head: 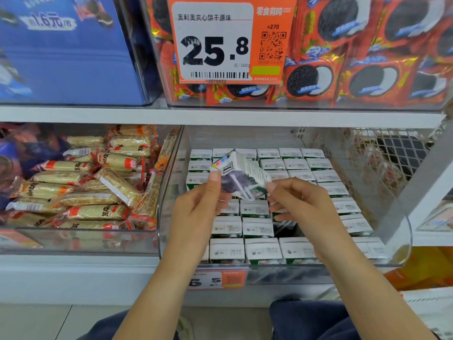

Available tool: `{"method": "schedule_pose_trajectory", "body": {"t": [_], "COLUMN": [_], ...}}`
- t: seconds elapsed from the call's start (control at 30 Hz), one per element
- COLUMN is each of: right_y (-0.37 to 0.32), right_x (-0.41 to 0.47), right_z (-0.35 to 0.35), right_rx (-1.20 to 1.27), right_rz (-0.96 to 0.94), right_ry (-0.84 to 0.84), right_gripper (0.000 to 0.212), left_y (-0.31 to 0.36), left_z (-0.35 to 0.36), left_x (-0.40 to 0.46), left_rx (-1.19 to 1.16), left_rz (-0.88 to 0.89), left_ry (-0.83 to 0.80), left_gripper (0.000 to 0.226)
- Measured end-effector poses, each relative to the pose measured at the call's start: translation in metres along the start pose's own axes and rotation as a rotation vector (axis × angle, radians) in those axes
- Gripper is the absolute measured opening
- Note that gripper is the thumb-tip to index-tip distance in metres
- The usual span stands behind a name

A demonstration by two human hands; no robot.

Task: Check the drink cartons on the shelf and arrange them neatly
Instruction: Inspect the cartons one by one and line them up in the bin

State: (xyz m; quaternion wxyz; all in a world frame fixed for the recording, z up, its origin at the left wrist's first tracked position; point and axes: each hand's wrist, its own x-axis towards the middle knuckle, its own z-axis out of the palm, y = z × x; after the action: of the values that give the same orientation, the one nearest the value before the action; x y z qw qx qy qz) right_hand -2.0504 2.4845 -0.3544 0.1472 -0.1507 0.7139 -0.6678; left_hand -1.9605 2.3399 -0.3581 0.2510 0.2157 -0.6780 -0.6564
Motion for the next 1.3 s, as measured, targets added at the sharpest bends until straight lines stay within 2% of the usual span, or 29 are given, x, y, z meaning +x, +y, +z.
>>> {"method": "schedule_pose_trajectory", "body": {"t": [0.2, 0.37, 0.47, 0.53, 0.63, 0.73, 0.83, 1.03, 1.17, 1.3], "right_y": [-0.001, -0.005, -0.006, -0.008, -0.012, -0.016, -0.017, -0.012, -0.007, 0.003], "right_x": [-0.002, -0.003, -0.004, -0.003, -0.004, -0.008, -0.013, -0.016, -0.016, -0.009], "right_z": [0.001, 0.002, 0.004, -0.001, -0.018, -0.039, -0.056, -0.057, -0.049, -0.043], "right_rx": [-0.045, 0.119, 0.175, 0.174, 0.138, 0.019, -0.084, -0.276, -0.37, -0.671], "right_rz": [-0.166, -0.245, -0.242, -0.264, -0.34, -0.422, -0.436, -0.463, -0.437, -0.416], "right_ry": [0.074, 0.035, 0.053, 0.075, 0.059, 0.043, 0.02, -0.004, -0.074, -0.174], "right_gripper": [0.018, 0.034, 0.05, 0.051, 0.035, 0.037, 0.04, 0.04, 0.04, 0.046], "left_y": [0.002, 0.005, 0.005, 0.004, -0.001, -0.012, -0.022, -0.028, -0.029, -0.029], "left_z": [0.001, 0.001, 0.0, 0.0, 0.002, 0.003, 0.005, 0.007, 0.007, 0.007], "left_x": [0.002, -0.001, -0.001, -0.001, -0.002, -0.004, -0.003, -0.002, -0.002, -0.002], "left_rx": [-0.148, -0.263, -0.264, -0.223, 0.051, 0.501, 0.824, 1.073, 1.071, 1.076], "left_rz": [-0.08, -0.052, -0.023, -0.053, -0.027, 0.176, 0.336, 0.387, 0.391, 0.4], "left_ry": [-0.017, -0.14, -0.201, -0.217, -0.275, -0.313, -0.279, -0.356, -0.353, -0.35], "left_gripper": [0.046, 0.035, 0.033, 0.036, 0.035, 0.026, 0.042, 0.053, 0.053, 0.054]}}
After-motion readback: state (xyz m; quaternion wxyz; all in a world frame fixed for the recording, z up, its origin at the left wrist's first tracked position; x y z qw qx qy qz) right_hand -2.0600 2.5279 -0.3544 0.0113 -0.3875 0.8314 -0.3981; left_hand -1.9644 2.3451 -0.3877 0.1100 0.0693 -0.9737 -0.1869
